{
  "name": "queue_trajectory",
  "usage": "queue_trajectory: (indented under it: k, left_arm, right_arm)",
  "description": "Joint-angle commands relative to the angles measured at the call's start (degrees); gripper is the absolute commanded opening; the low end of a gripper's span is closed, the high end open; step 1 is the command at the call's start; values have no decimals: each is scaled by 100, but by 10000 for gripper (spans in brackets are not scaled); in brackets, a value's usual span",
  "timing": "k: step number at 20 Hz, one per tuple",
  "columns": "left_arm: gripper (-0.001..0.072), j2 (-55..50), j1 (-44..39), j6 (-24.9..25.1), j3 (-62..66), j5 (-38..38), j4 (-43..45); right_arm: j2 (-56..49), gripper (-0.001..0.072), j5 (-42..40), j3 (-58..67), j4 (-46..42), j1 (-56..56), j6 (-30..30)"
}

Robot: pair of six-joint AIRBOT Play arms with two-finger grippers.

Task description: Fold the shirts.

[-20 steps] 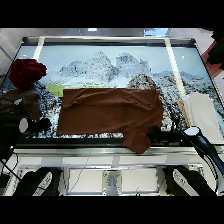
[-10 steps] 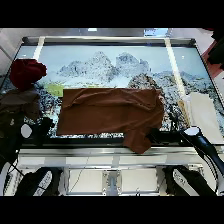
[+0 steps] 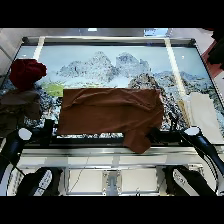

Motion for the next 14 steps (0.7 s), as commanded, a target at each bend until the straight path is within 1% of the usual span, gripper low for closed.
queue_trajectory:
  k: [1, 5, 11, 14]
  left_arm:
    - [480, -111, 20, 151, -26, 68, -151]
    - [480, -168, 20, 175, -26, -186, -136]
    - [480, -168, 20, 162, -28, -90, -85]
    - [480, -267, 20, 37, -28, 20, -138]
  right_arm:
    - [2, 29, -72, -4, 162, 4, -7]
    - [2, 29, -85, -4, 227, 4, -7]
    - [2, 29, -157, -4, 229, 4, -4]
    - [2, 29, -203, -4, 232, 4, -7]
